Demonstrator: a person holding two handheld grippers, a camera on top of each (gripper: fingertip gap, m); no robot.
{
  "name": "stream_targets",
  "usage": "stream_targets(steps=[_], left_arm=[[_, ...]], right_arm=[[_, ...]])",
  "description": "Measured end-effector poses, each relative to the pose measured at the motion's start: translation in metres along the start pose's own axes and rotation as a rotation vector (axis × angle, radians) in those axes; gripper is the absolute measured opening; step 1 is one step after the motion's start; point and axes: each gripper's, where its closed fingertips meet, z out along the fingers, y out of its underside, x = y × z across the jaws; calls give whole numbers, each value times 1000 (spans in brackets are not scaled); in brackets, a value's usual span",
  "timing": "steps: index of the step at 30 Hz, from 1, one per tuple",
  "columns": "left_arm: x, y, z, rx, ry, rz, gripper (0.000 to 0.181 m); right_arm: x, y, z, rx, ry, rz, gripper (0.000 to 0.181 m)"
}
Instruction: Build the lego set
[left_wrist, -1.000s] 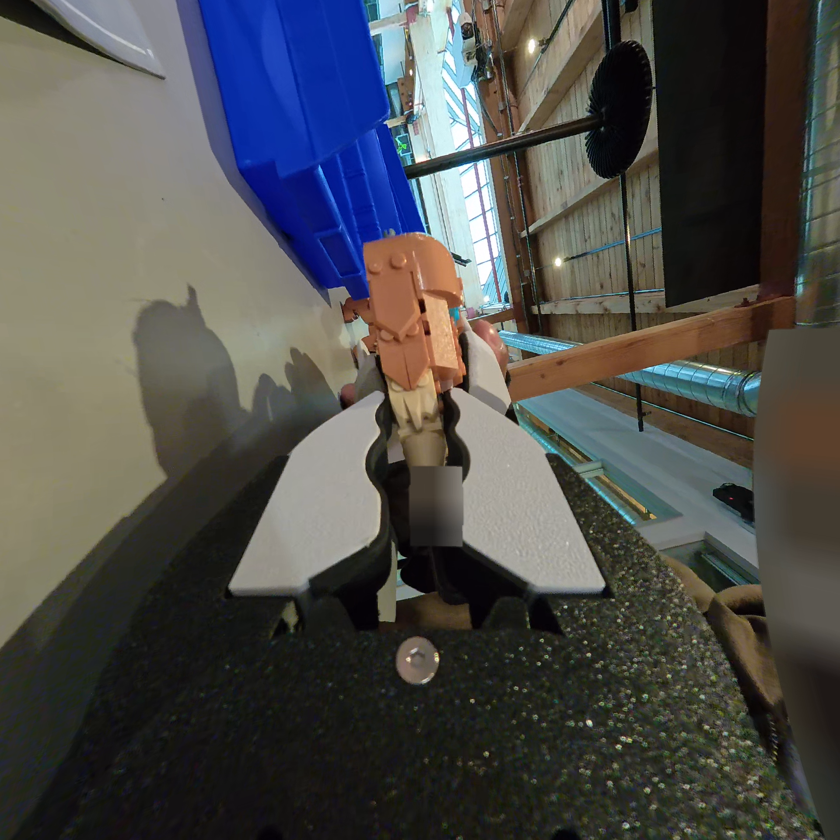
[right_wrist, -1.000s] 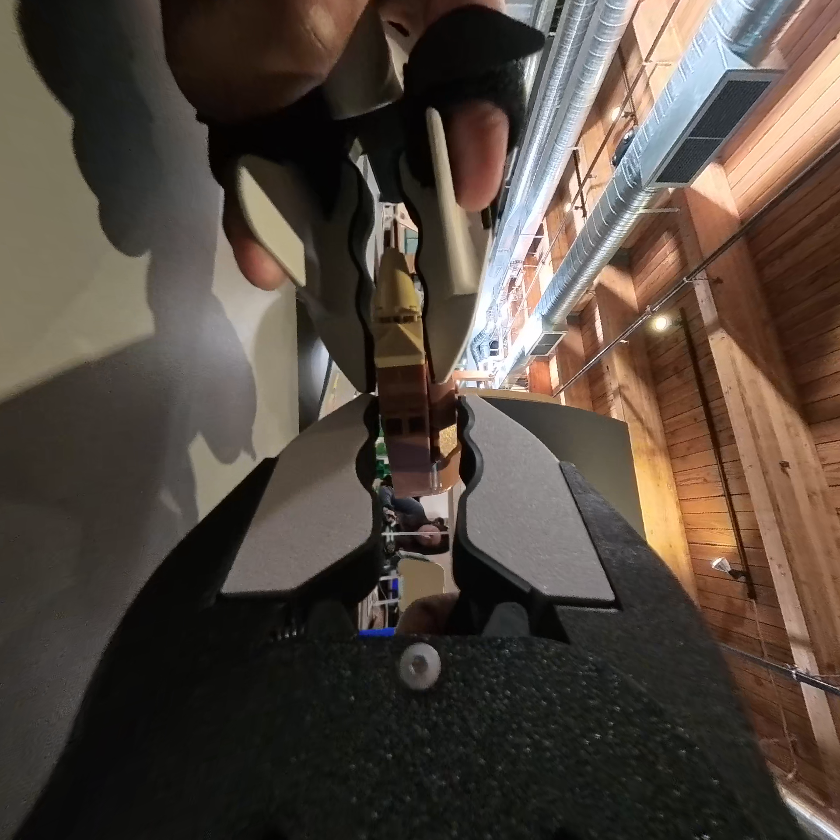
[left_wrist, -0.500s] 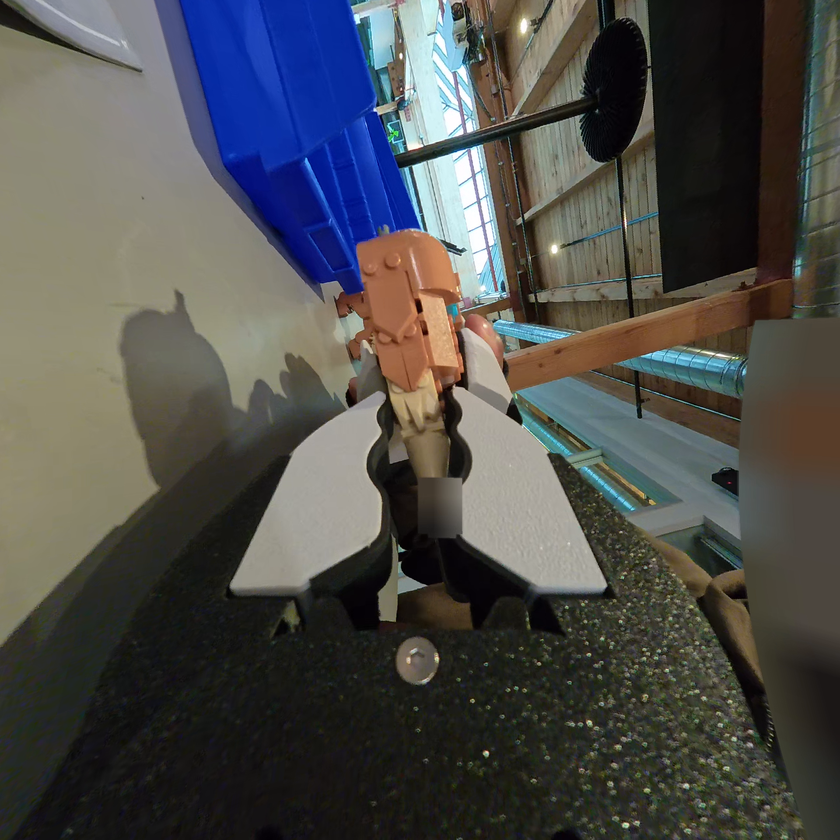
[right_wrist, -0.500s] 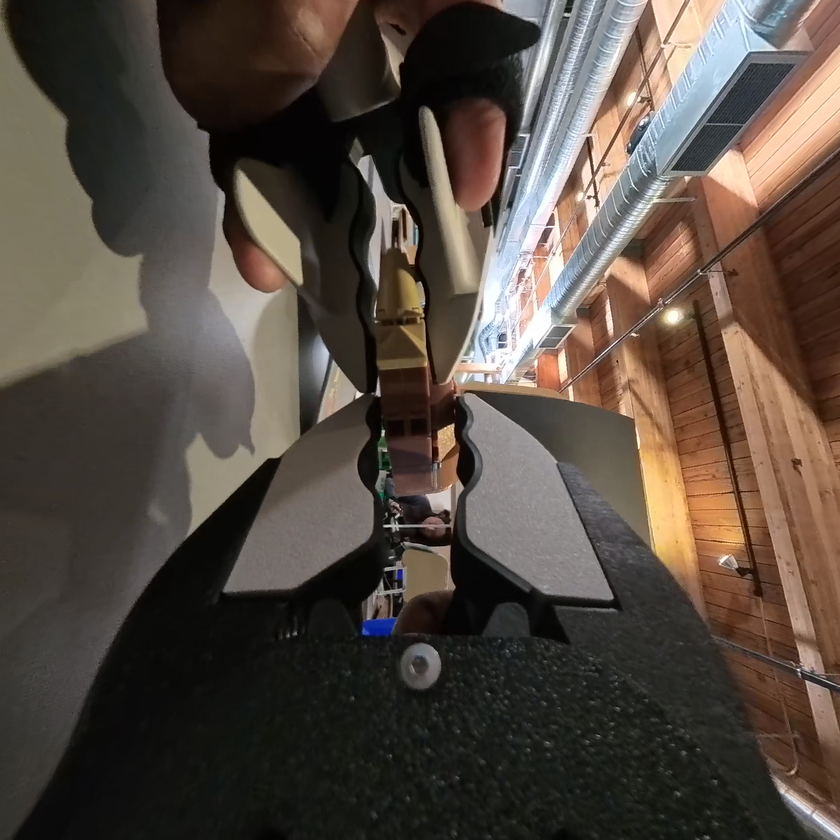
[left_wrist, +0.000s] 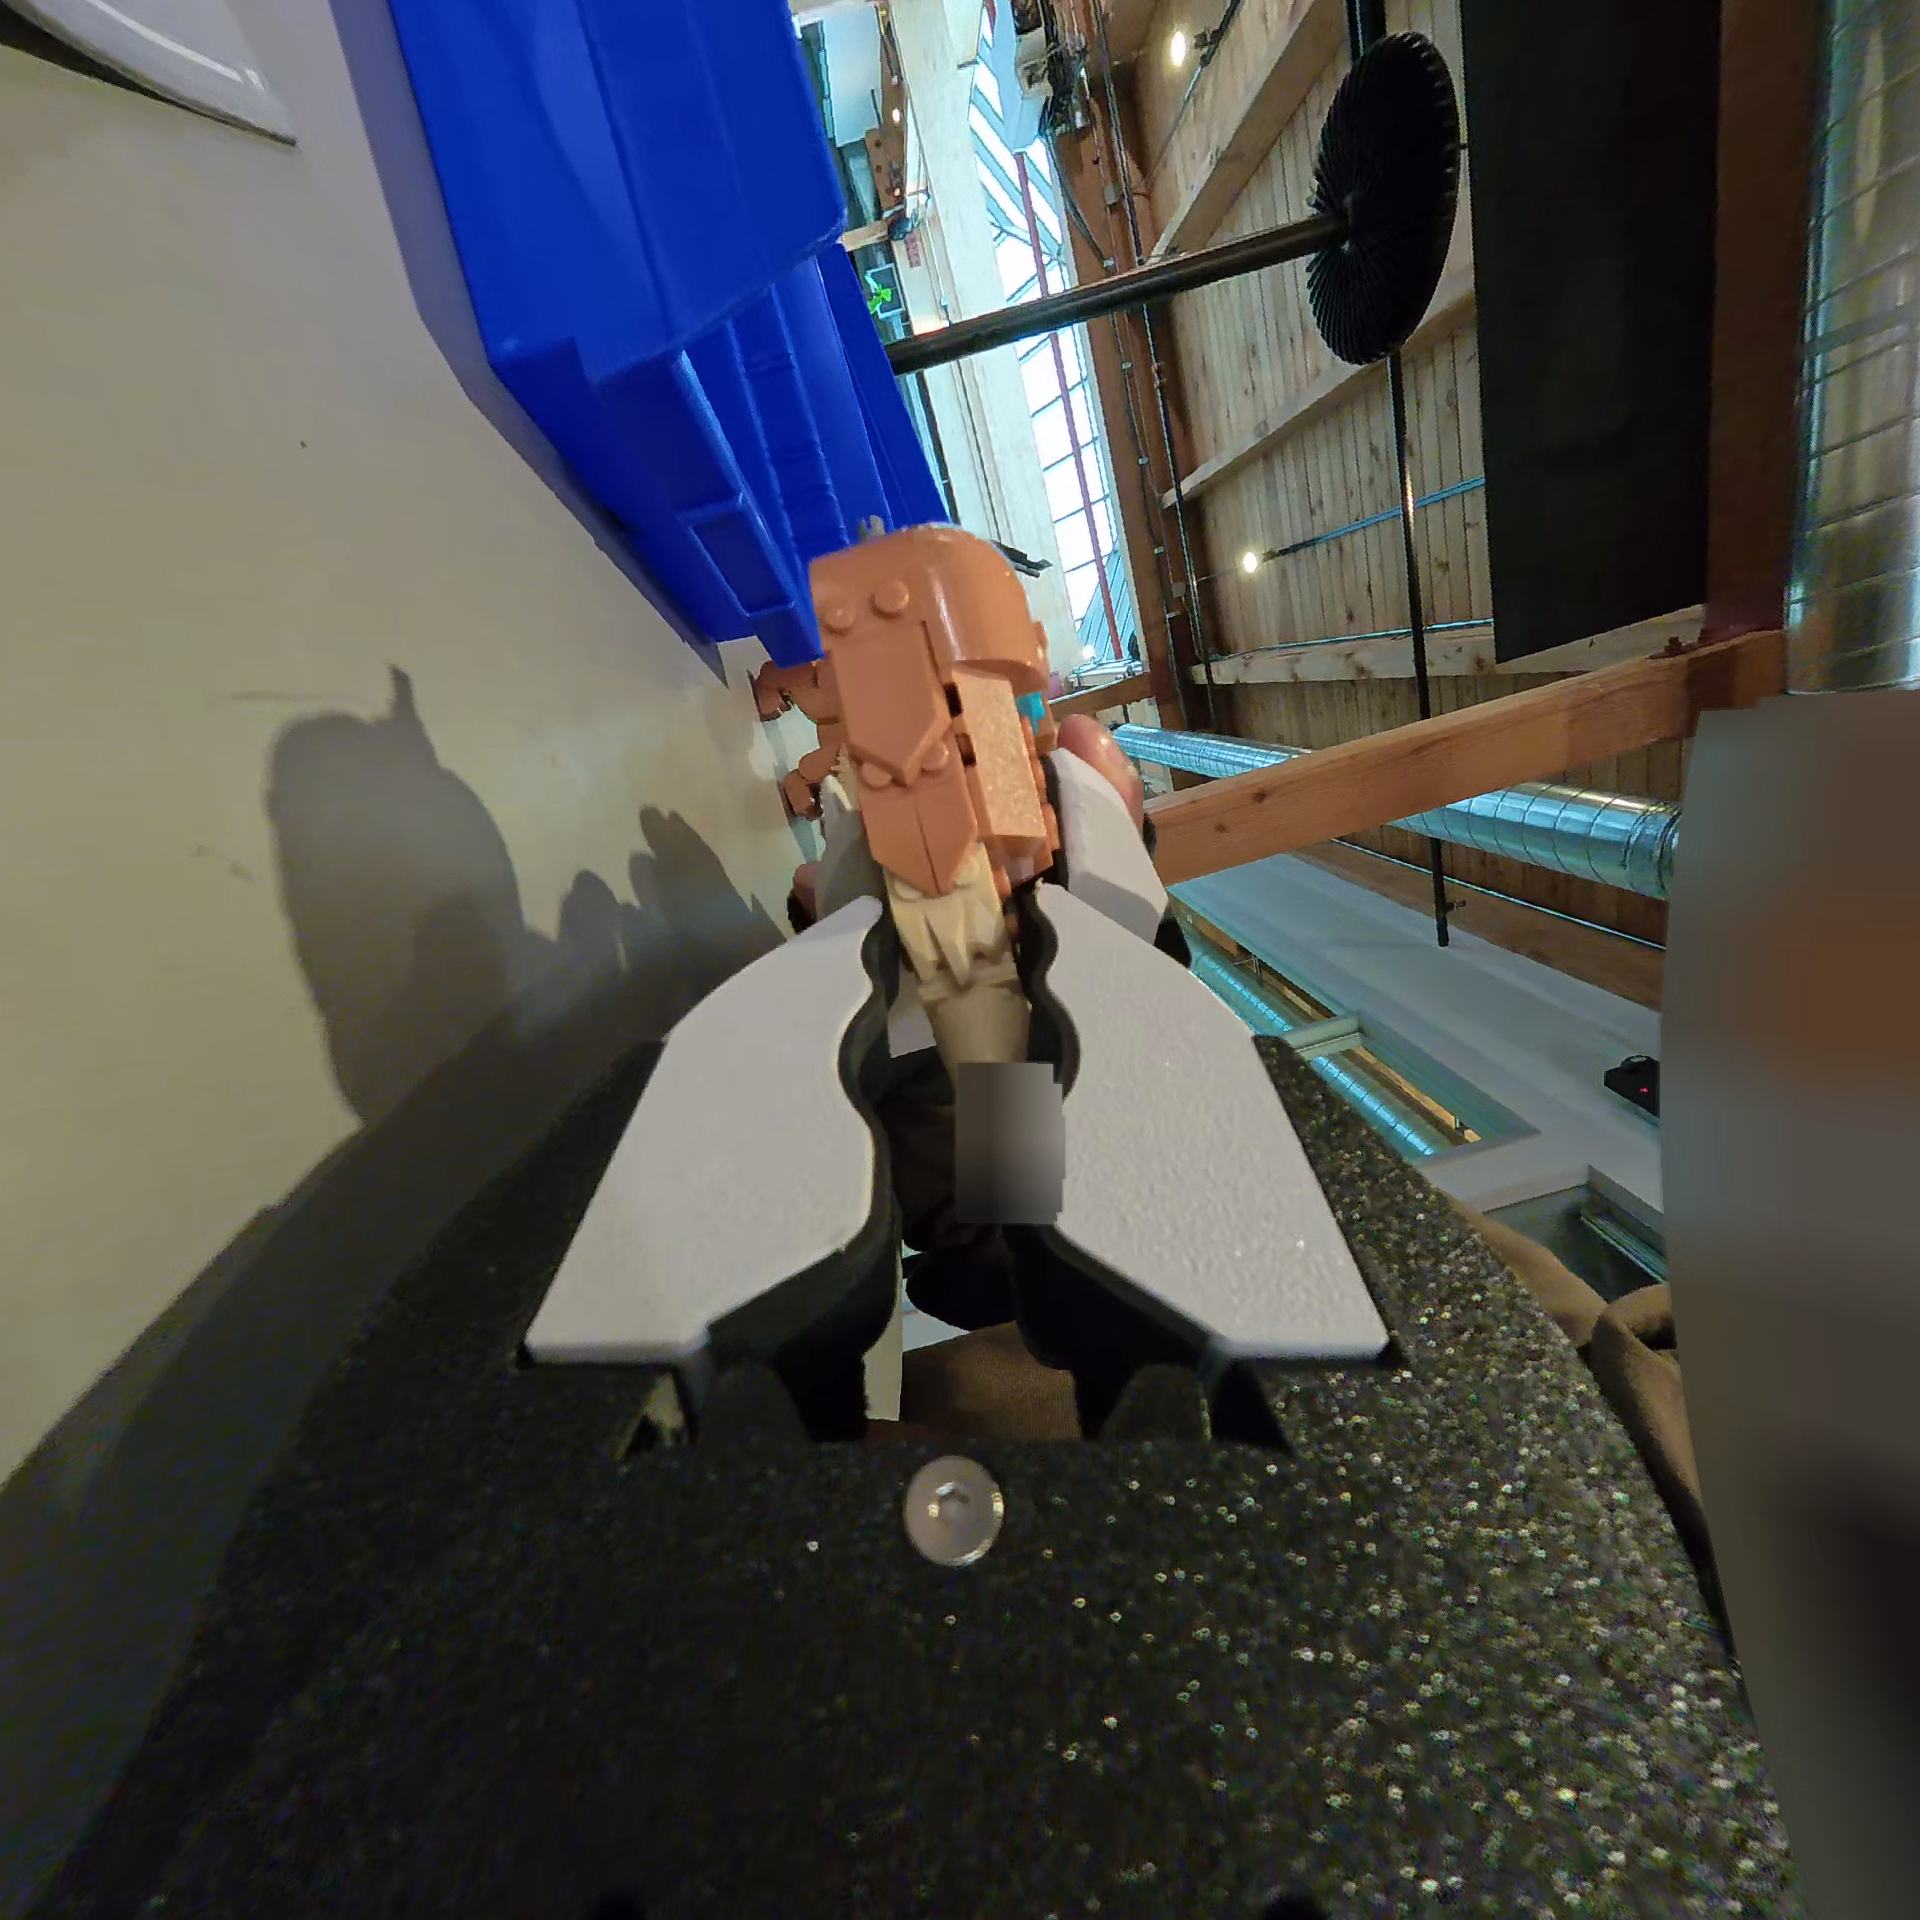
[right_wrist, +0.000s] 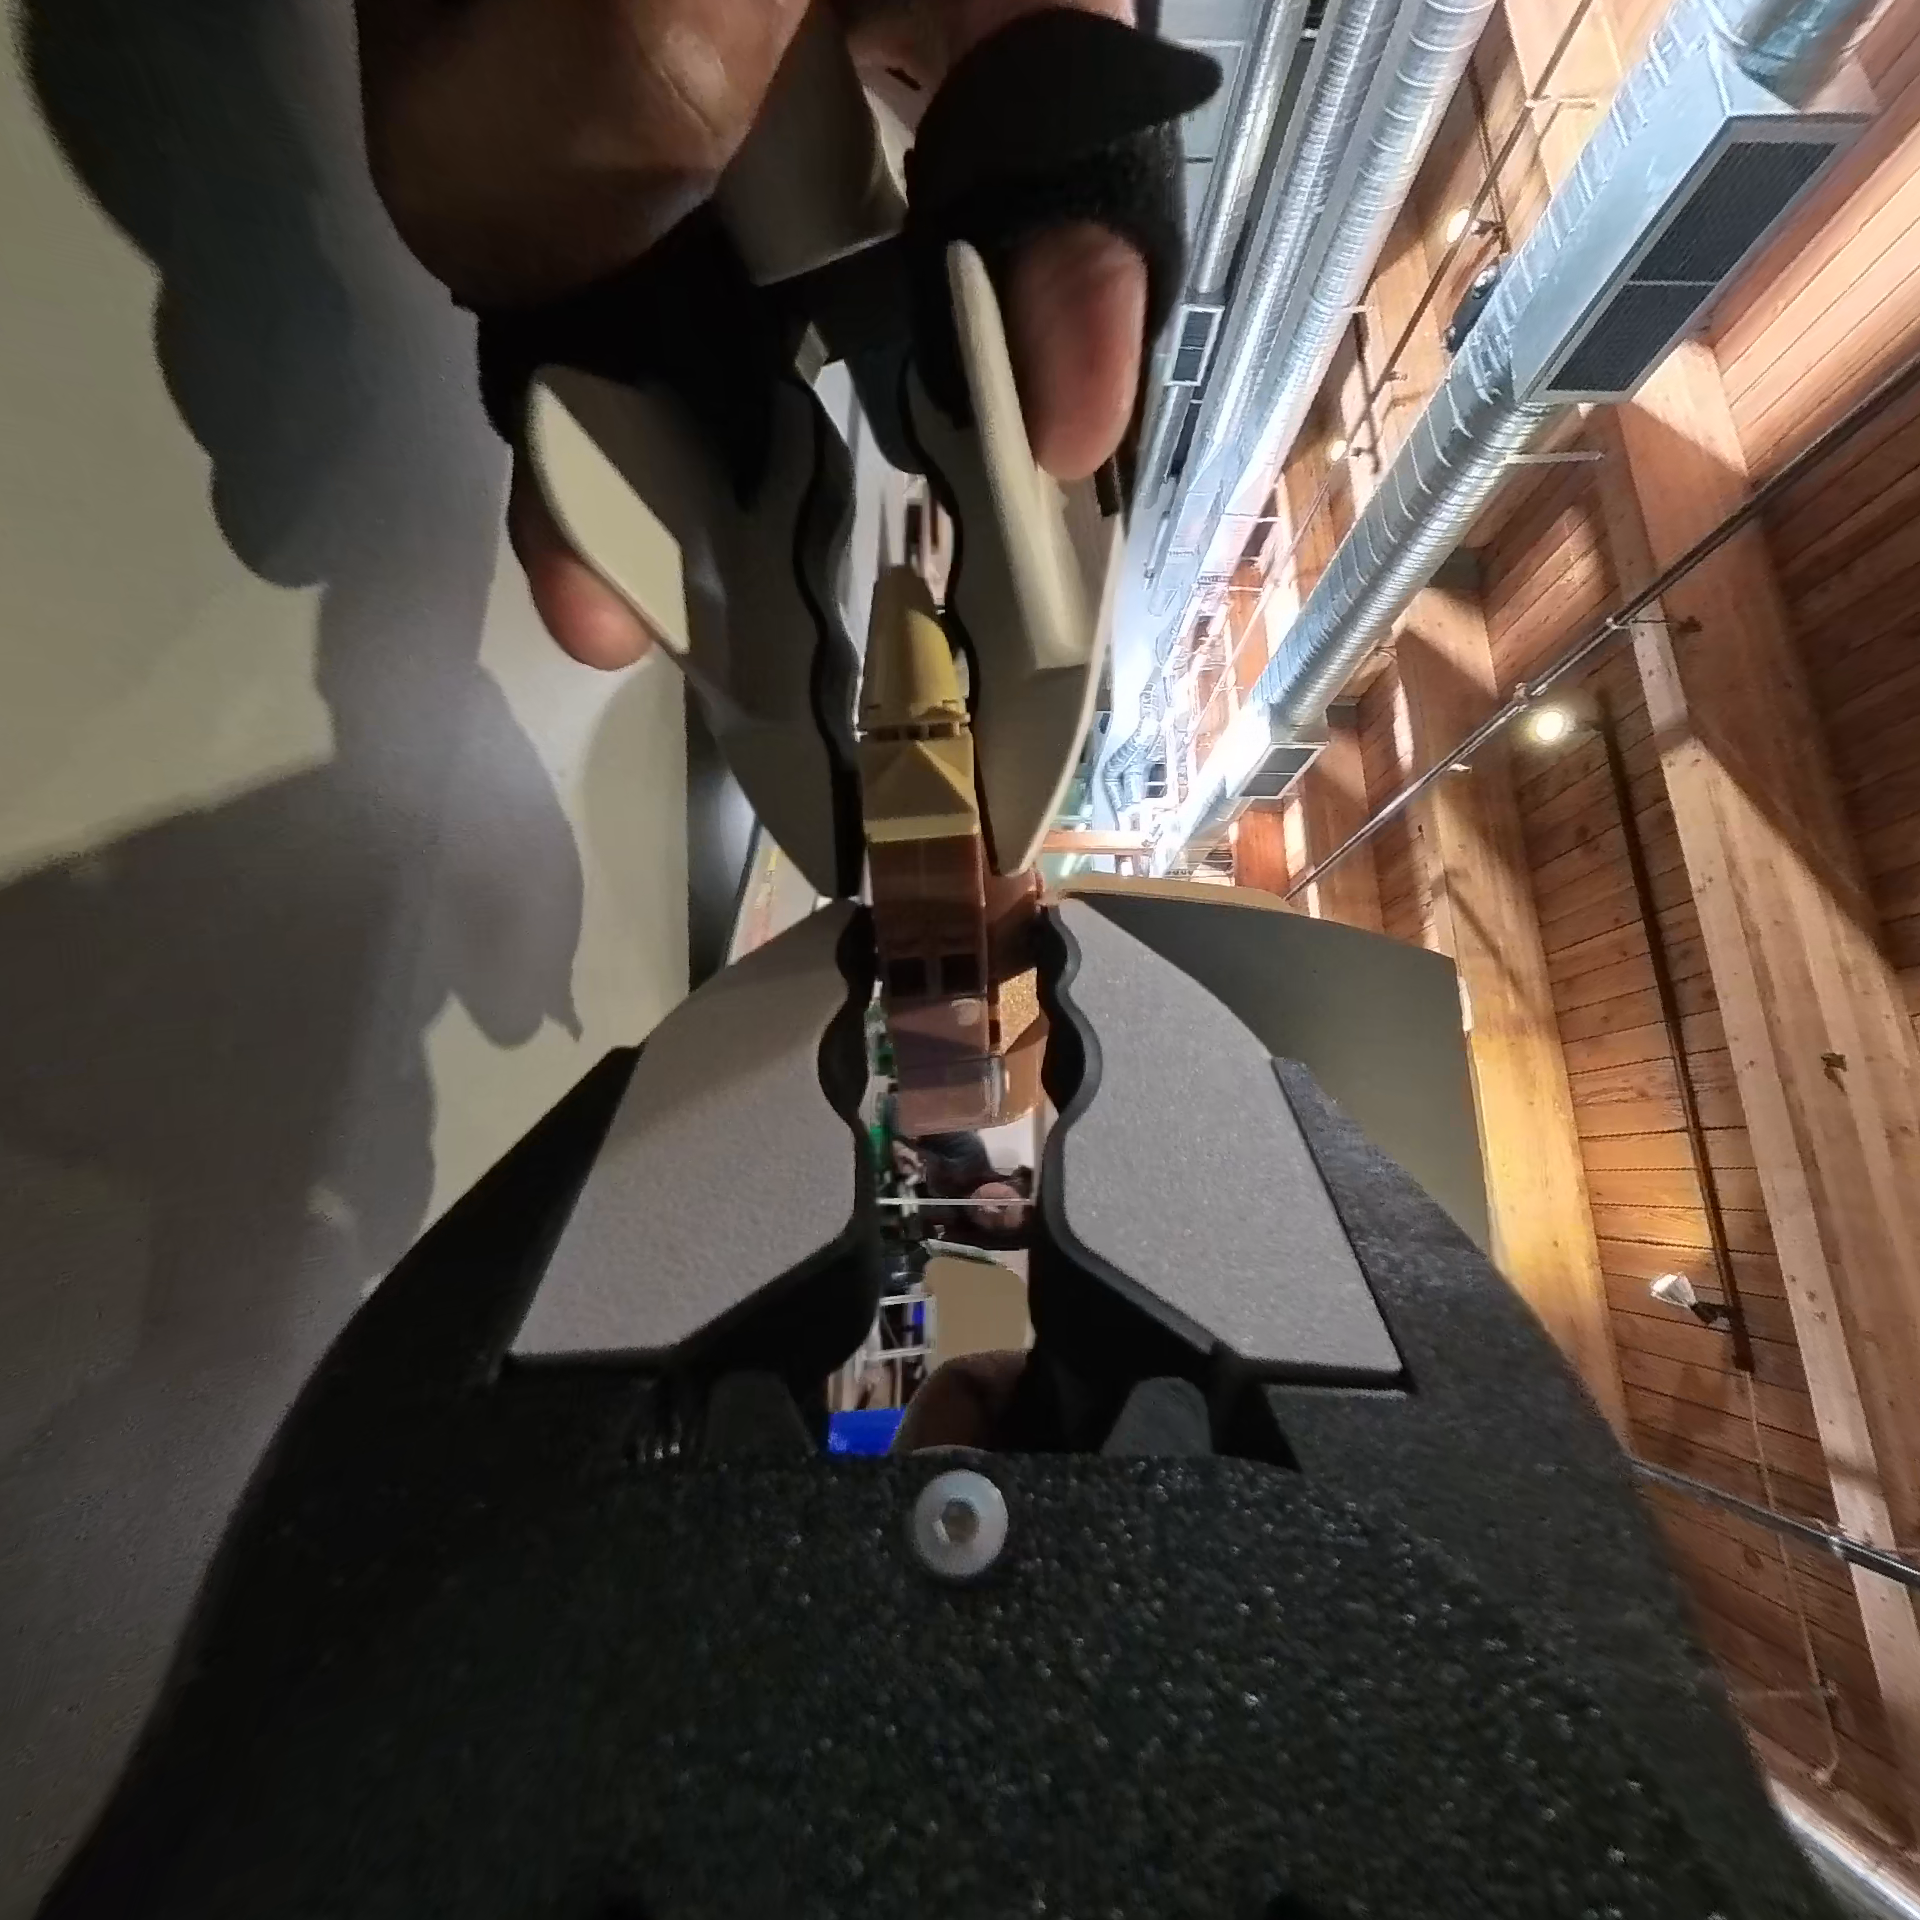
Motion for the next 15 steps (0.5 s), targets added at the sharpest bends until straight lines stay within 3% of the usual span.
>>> stream_targets(steps=[15], left_arm=[[0, -1, 0, 0, -5, 22, 22]], right_arm=[[1, 4, 1, -19, 52, 45, 32]])
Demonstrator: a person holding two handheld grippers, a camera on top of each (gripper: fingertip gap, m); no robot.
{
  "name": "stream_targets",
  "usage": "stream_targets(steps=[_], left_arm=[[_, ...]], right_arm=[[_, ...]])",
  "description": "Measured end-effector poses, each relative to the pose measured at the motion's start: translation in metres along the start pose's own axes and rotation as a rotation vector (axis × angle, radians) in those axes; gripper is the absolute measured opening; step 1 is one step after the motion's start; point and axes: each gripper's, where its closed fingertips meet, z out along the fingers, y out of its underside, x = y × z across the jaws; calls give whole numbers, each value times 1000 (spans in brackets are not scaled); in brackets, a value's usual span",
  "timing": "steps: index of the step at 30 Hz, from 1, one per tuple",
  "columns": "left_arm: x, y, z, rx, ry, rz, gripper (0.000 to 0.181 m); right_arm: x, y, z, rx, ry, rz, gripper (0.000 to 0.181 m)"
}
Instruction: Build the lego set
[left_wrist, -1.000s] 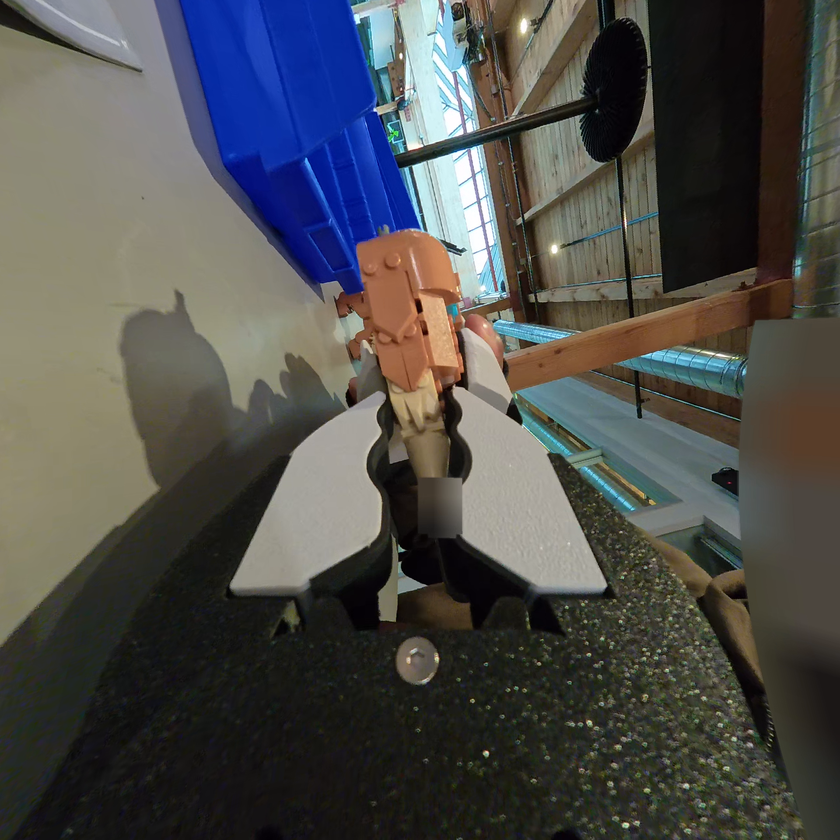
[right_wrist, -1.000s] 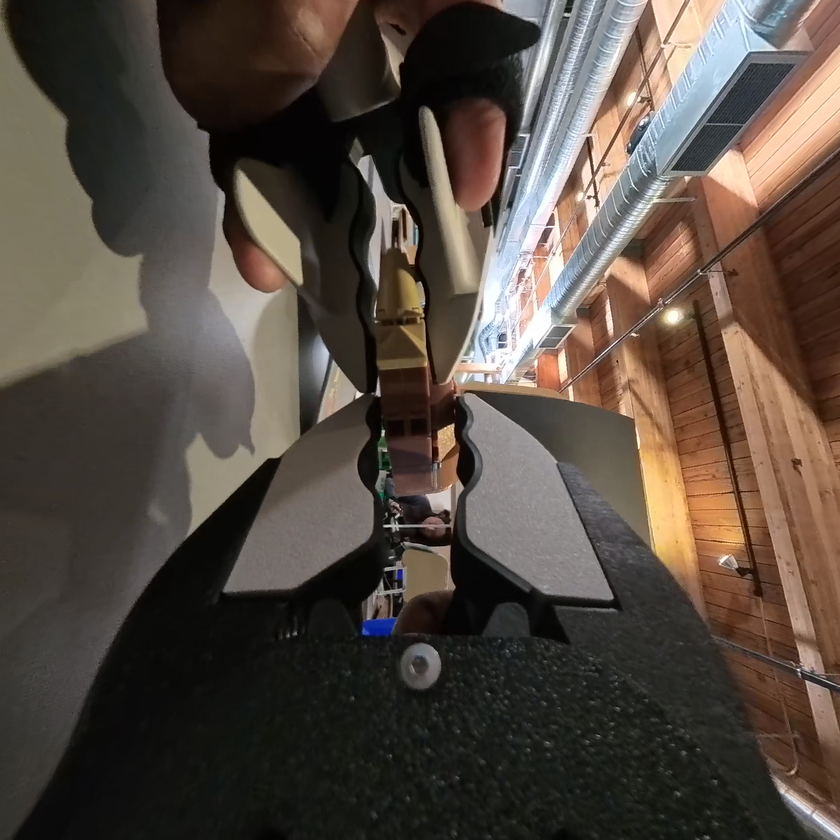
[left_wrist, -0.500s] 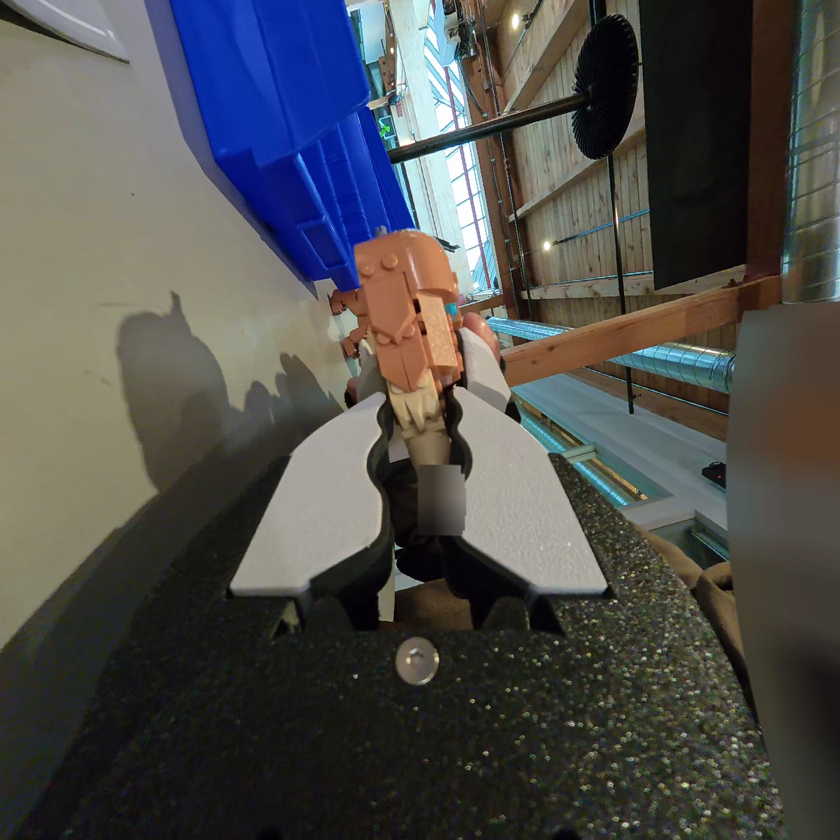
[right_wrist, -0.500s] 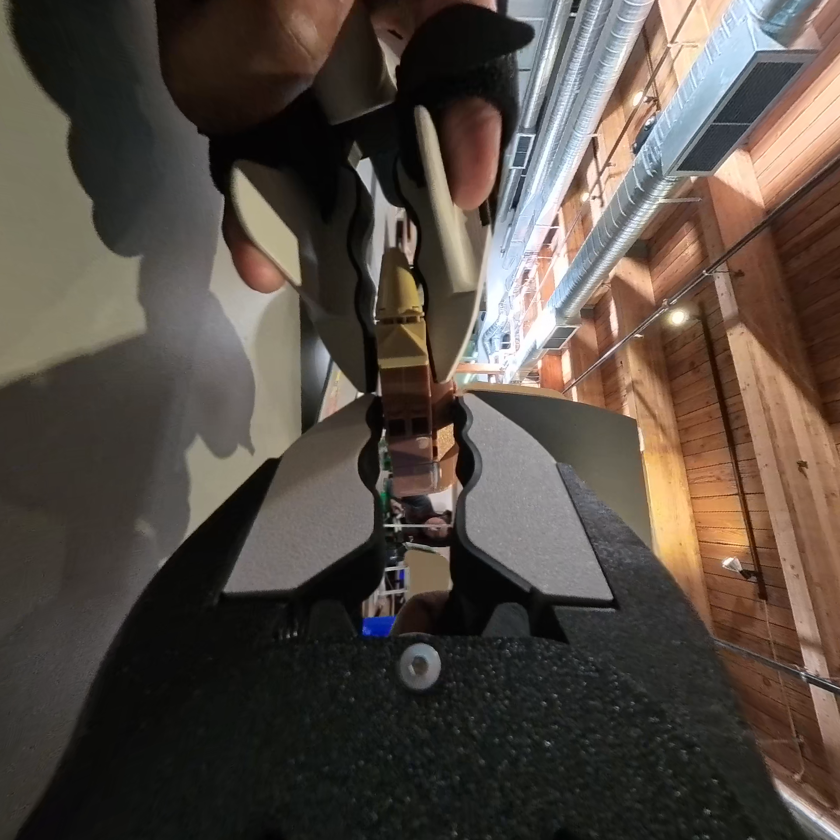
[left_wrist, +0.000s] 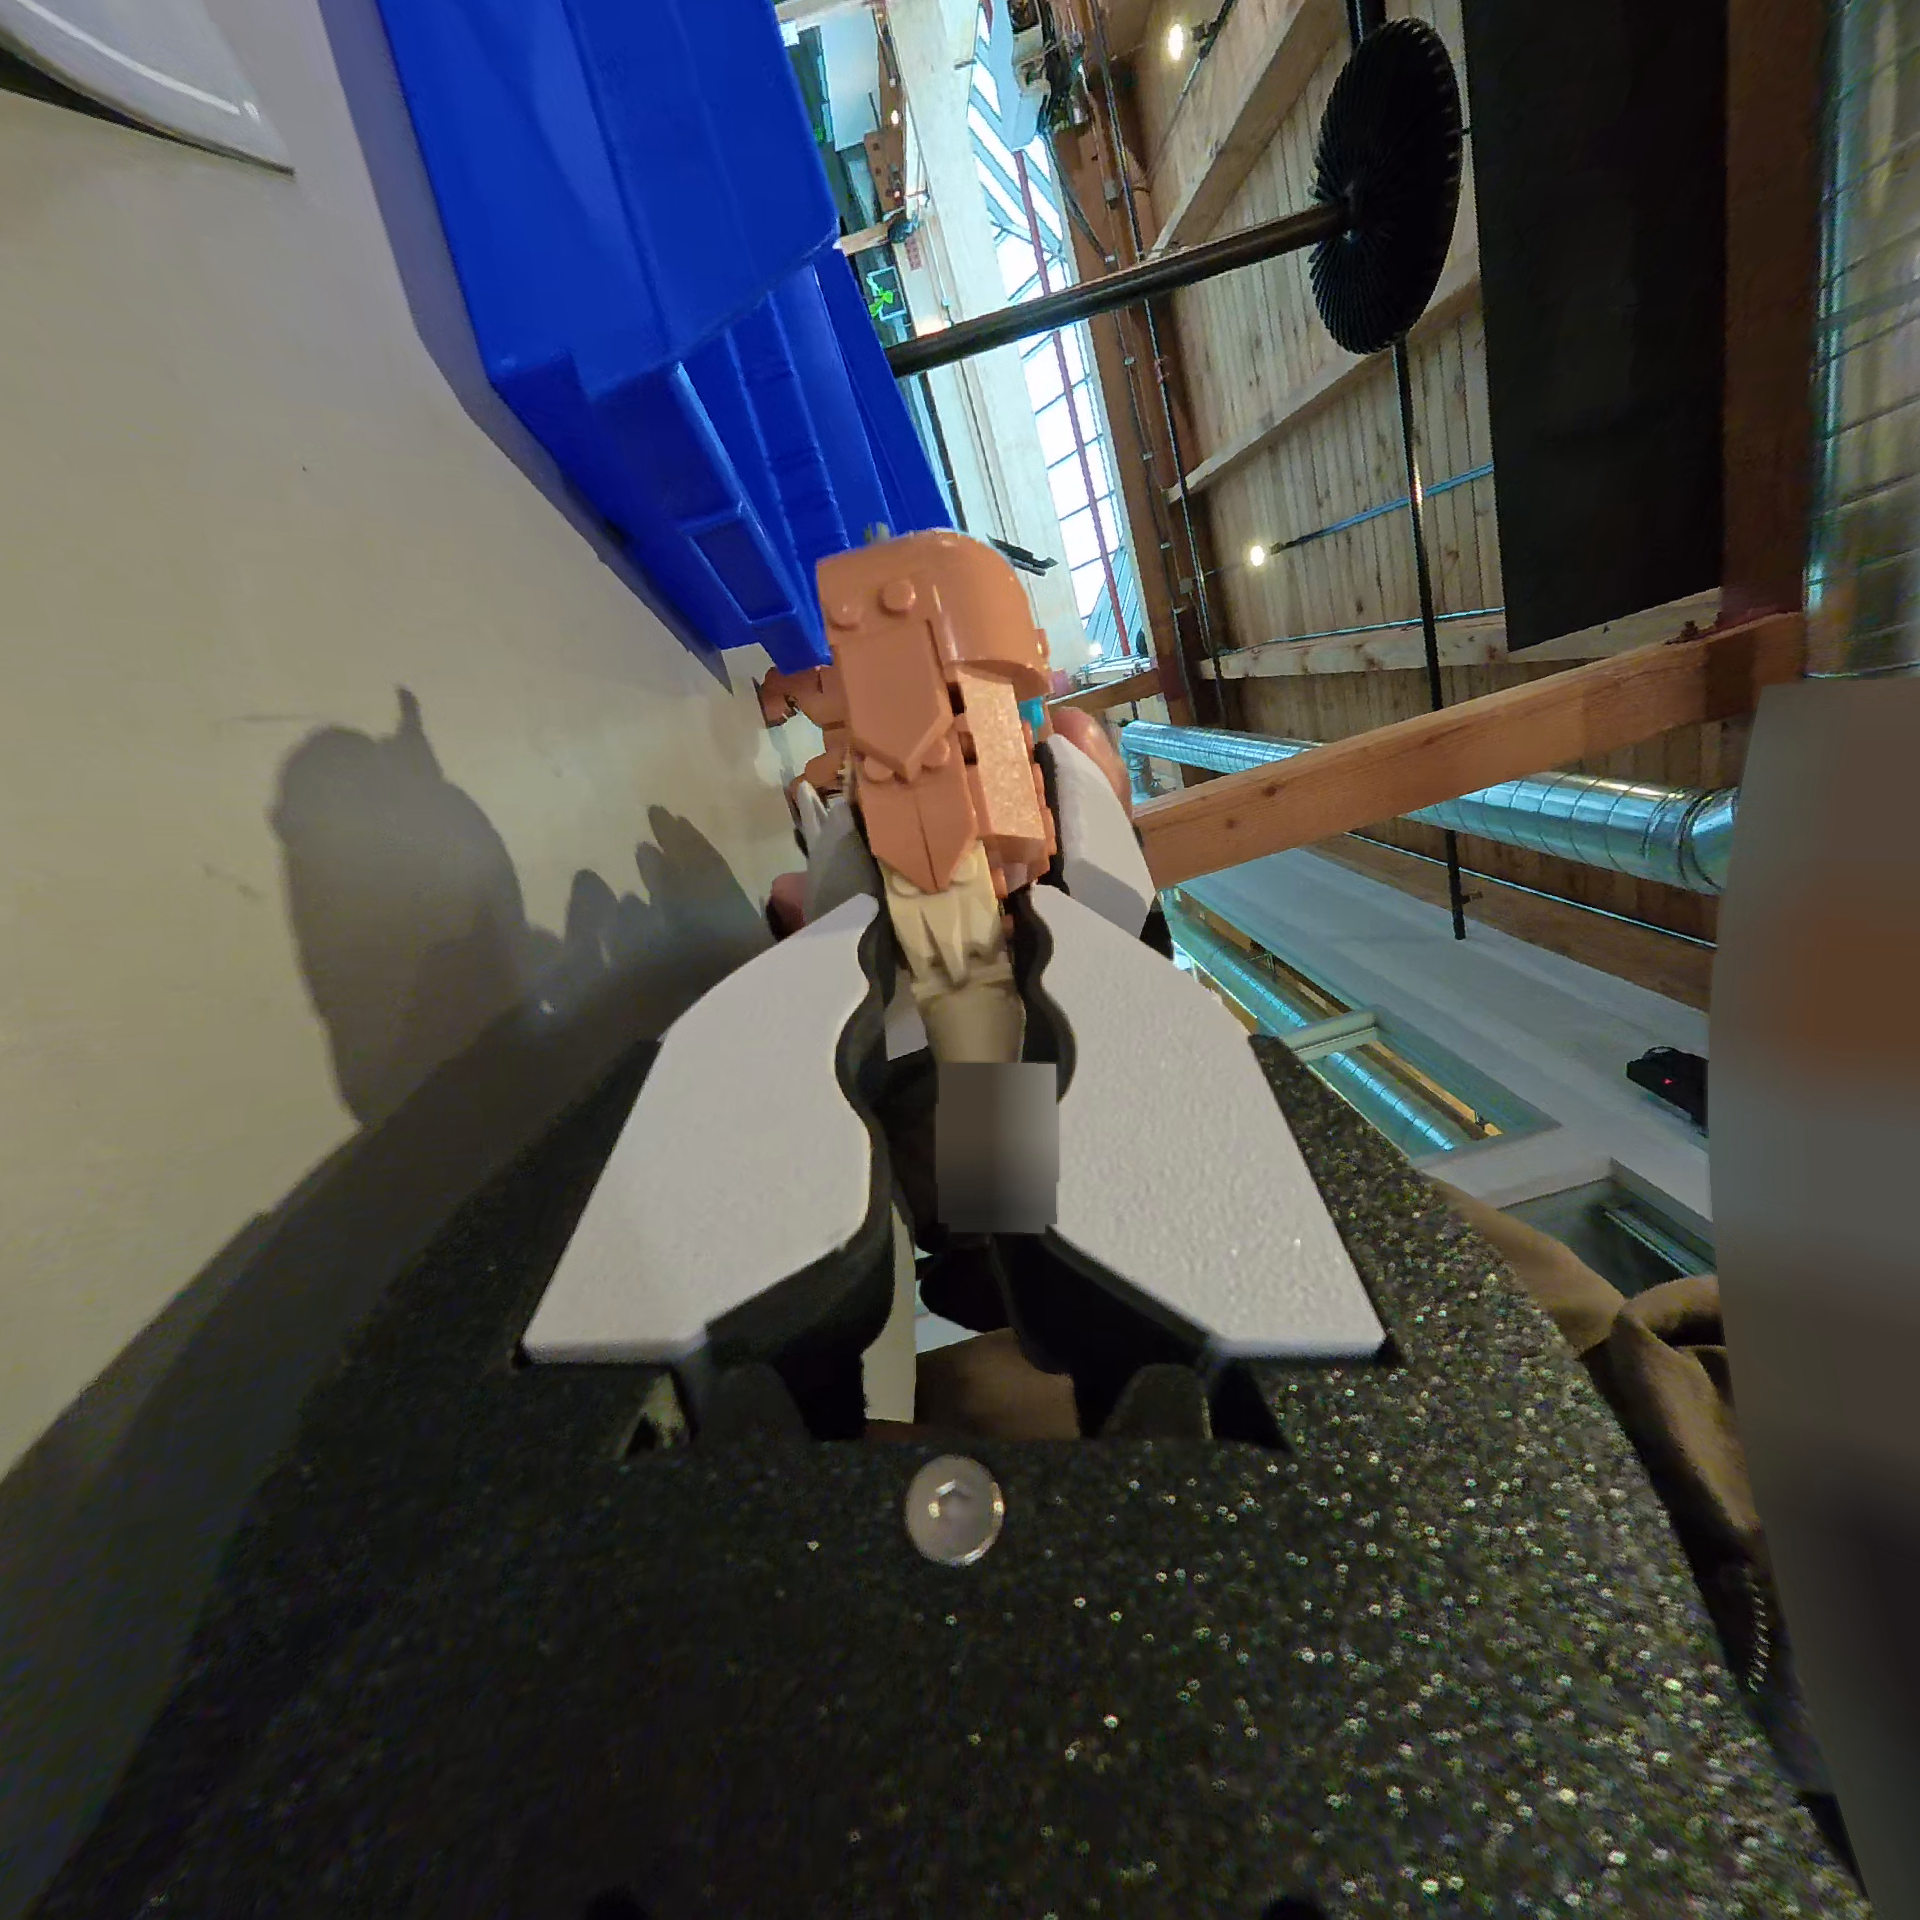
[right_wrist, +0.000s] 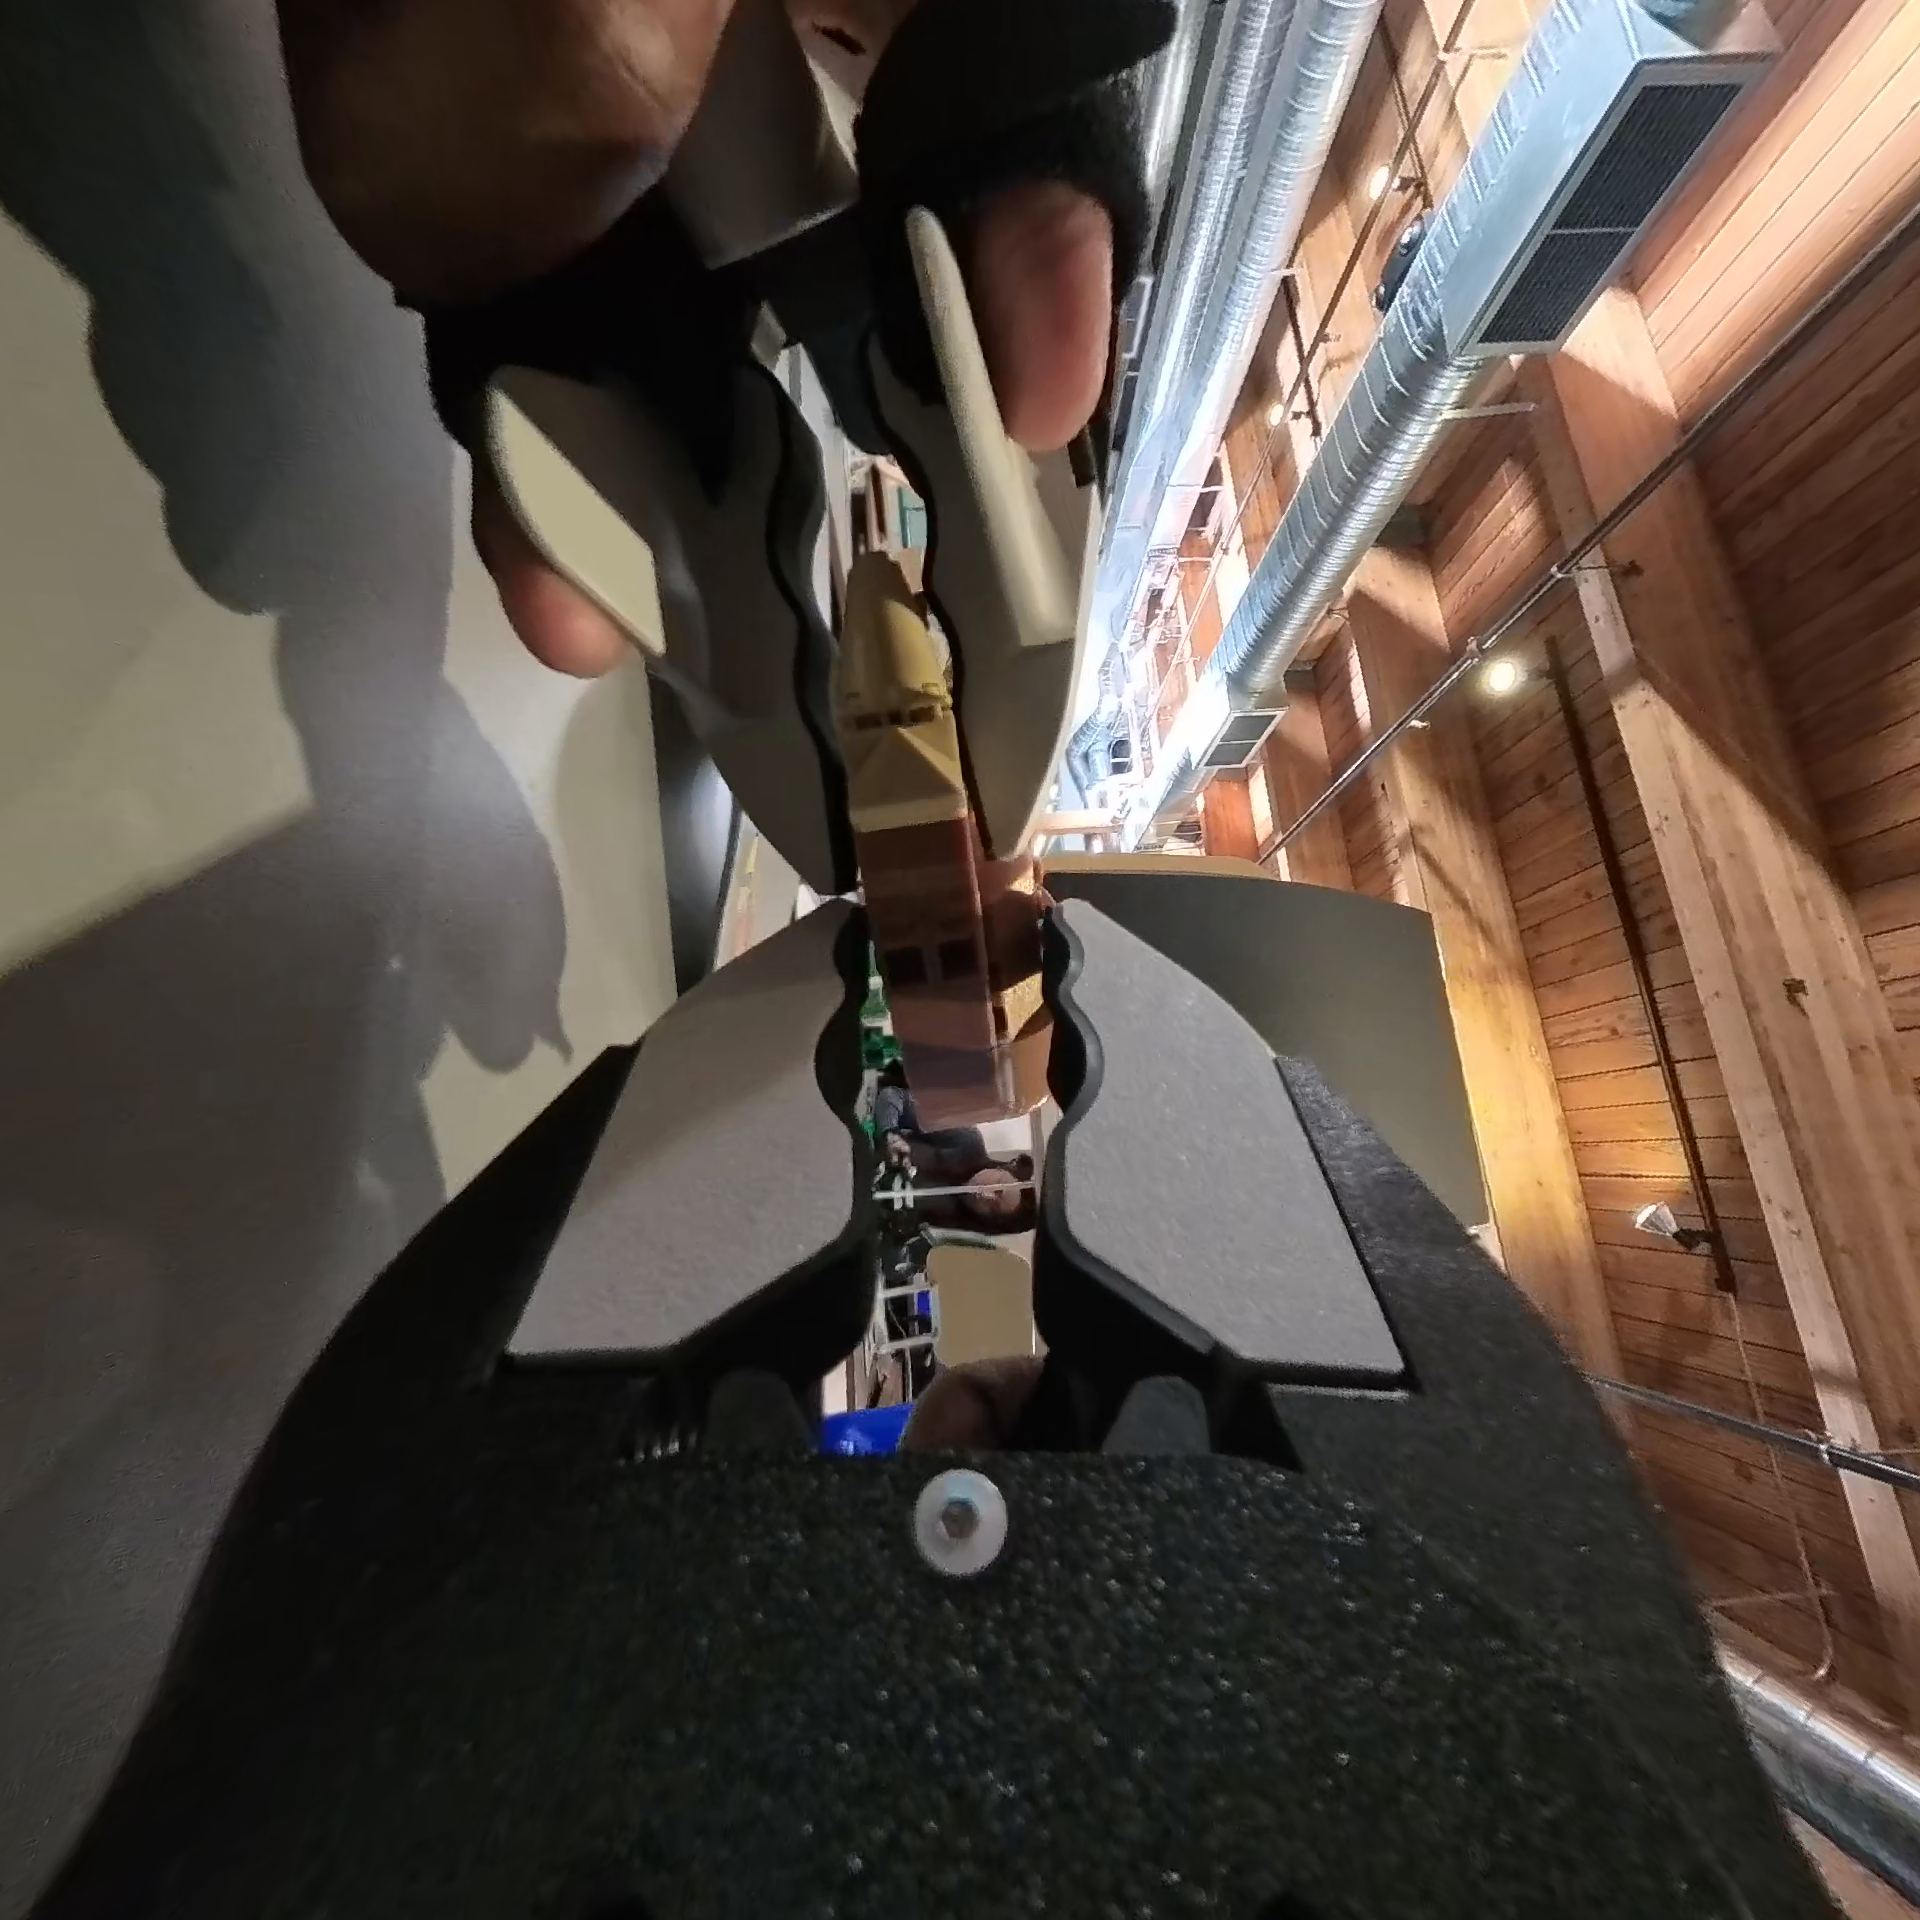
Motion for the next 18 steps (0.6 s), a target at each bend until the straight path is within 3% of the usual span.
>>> stream_targets(steps=[12, 18], left_arm=[[-1, 0, 0, -2, -11, -1, 22], [4, -4, -1, 26, 11, -2, 22]], right_arm=[[-1, 0, 0, -9, -9, -21, 30], [4, 2, 2, -10, 32, 47, 38]])
